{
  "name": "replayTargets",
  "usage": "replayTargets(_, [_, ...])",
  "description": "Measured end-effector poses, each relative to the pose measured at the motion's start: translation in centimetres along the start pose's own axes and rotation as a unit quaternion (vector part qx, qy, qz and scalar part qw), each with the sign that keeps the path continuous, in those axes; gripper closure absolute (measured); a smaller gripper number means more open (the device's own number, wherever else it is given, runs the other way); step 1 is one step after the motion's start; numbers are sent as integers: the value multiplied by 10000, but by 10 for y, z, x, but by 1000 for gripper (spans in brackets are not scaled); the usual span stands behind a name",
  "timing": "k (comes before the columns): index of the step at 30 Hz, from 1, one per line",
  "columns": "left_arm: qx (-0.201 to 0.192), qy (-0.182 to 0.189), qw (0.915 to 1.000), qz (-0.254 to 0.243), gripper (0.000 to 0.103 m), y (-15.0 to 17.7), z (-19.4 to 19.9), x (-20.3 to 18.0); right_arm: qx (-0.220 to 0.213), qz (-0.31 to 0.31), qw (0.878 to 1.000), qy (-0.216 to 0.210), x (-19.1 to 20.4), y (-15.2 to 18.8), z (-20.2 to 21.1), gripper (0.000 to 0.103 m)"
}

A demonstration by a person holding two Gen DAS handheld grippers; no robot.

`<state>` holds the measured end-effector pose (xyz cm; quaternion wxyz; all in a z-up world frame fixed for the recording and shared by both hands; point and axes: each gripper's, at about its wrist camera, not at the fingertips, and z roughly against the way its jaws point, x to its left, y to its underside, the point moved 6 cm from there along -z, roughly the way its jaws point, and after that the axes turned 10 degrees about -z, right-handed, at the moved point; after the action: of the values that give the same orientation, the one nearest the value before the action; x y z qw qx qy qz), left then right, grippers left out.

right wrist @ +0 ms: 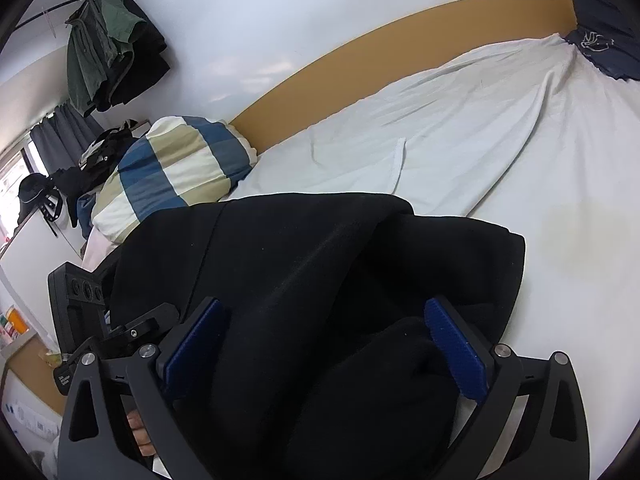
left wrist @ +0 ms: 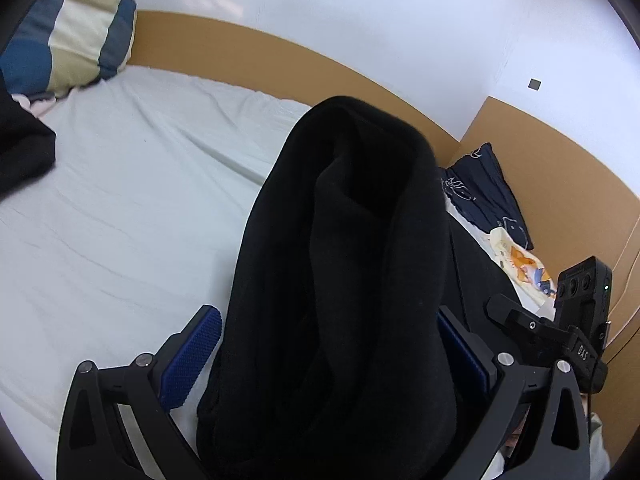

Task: Fold clothes

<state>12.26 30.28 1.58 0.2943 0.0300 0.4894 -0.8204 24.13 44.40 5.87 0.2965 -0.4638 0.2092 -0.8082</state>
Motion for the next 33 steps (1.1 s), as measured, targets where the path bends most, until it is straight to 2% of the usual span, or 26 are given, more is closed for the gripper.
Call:
replayTargets(2, [17,107,9999,108,0,1,0,3,-20,-19,10000,61,0,0,1,1])
replayTargets(4, [-41,28,10000,58,0,1,5,2,-88,-50,9996,261,2,1,6,1])
replayTargets(7, [-502,-247,9984,-117,0,0,37,-2,-374,-329,9980,390,7,13,45,0])
replayTargets(9, [-798,-50,9968,19,0,3,62,-1,-446,-667,9961,367,6,23,68,0])
replayTargets(12, [-875,355,9934,653,0,17,85,13,-175,-1600,9868,153,-17,44,83,0])
replayTargets(14, [-642,567,9910,1025,0,27,86,24,-16,-2181,9759,-67,-36,54,84,0])
replayTargets(16, [-379,766,9888,1223,0,35,81,27,-17,-2142,9755,-499,-33,49,88,0])
replayTargets(18, [-167,1051,9862,1271,0,36,76,26,454,-2221,9686,-1020,-29,41,76,0])
replayTargets(20, [61,1307,9833,1262,0,34,68,19,762,-2076,9727,-705,-34,32,63,0])
replayTargets(23, [536,1402,9813,1201,0,28,50,5,1199,-1756,9769,-235,-44,18,43,0])
replayTargets(25, [1144,1237,9786,1178,0,26,37,7,1518,-1643,9741,-334,-43,10,29,0])
replayTargets(27, [1730,1028,9706,1317,0,27,25,14,1847,-1553,9690,-535,-39,3,14,0])
replayTargets(31, [2312,1116,9545,1518,0,19,7,19,2378,-1217,9607,-755,-25,-11,-19,0])
replayTargets(33, [2459,1132,9512,1484,0,14,-1,17,2553,-966,9585,-826,-15,-12,-33,0])
